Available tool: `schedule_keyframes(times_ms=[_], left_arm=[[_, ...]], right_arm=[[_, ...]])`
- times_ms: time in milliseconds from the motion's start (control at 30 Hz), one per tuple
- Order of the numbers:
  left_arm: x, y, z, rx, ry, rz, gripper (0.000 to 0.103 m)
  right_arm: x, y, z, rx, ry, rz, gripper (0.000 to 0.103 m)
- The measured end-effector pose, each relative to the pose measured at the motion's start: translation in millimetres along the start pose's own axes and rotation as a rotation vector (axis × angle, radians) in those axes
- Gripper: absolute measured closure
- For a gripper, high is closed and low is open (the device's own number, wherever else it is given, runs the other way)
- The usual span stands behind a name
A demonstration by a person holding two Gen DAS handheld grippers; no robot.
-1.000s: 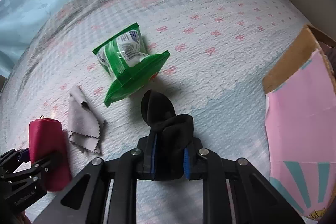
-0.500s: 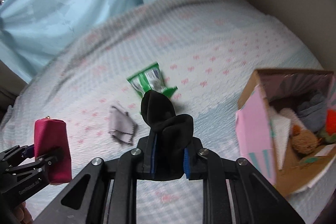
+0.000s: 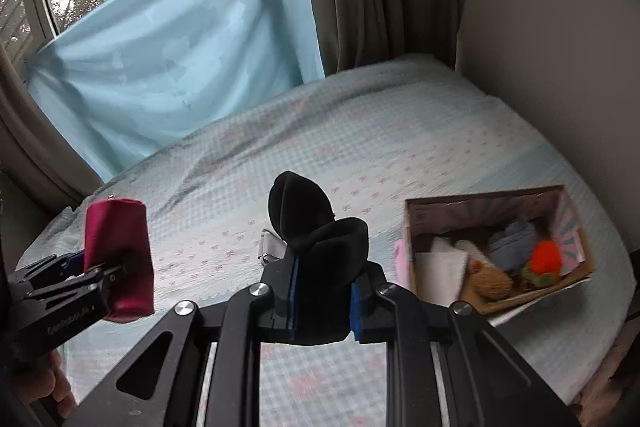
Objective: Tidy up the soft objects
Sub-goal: 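Carry the pink pouch and black scrunchie over the box with both tools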
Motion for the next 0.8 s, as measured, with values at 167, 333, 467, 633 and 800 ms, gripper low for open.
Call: schedule_keyframes(times_ms=[167,333,467,633,800], left_arm=[[-13.1,-39.5,-17.9,0.05,-0.032,-0.003,0.058],[-25.0,-92.4,-19.2,0.107,-0.042,0.02,0.058],[-32.9,-143.0,-14.3,0.144,-0.04,0.036,0.058],[-34.9,-201.7,7.0,0.153,-0.012,0.03,0.058],[-25.1,-261.9,44.7,0.15,0.049,0.023,0.058]], right_arm=[[-21.8,-21.4,-38.6,0.015,-0.033,0.002,0.085],[-43.1,-62.9,-65.6,0.055,-0.061,0.016,0.085],[-52.2,-105.1,-69.6,0.079,-0.06,0.049,0.085],[-60.8,-161.0,-59.4,0.086,-0.028,0.049,0.085],[-64.6,-218.0,-34.1,0.075,0.036,0.017,0.085]])
Point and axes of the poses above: each gripper's, at about its wrist camera, not at the fingertips, and z roughly the way its jaws point, y to its left, x to its underside, the point moved 2 cm from there along z, roughly the way its jaws point, and after that the axes turned 15 degrees about -y, right-handed, at the moved point
